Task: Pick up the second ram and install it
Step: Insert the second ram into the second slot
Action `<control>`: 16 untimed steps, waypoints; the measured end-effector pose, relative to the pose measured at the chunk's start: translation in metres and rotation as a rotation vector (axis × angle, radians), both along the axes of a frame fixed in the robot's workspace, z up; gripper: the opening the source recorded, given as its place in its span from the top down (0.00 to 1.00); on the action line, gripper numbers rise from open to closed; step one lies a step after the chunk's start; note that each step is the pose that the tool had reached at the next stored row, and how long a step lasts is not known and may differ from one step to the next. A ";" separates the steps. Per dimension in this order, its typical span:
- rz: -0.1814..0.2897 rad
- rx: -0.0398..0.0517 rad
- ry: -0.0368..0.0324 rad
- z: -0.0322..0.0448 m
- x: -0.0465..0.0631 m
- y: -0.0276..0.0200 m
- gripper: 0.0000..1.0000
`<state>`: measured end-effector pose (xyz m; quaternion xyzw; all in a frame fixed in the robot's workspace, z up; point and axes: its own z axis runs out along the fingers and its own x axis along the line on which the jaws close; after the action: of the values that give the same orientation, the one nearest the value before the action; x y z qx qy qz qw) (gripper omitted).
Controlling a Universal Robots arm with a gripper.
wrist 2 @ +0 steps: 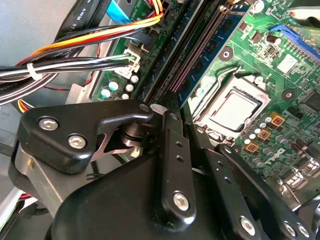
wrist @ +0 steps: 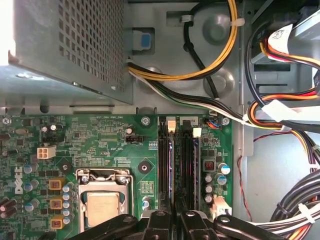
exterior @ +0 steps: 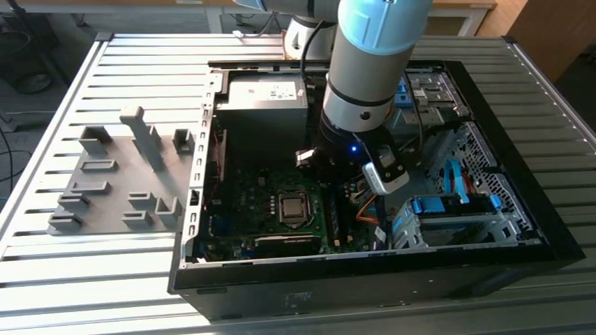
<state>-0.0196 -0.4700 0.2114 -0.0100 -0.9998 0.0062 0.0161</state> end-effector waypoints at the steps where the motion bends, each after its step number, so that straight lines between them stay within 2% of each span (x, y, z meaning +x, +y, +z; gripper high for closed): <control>1: 0.000 0.0000 0.0000 -0.0003 0.000 0.0000 0.86; 16: 0.000 0.0009 0.0000 -0.0033 0.000 0.0000 0.86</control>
<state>-0.0196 -0.4700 0.2081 -0.0100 -0.9998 0.0057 0.0161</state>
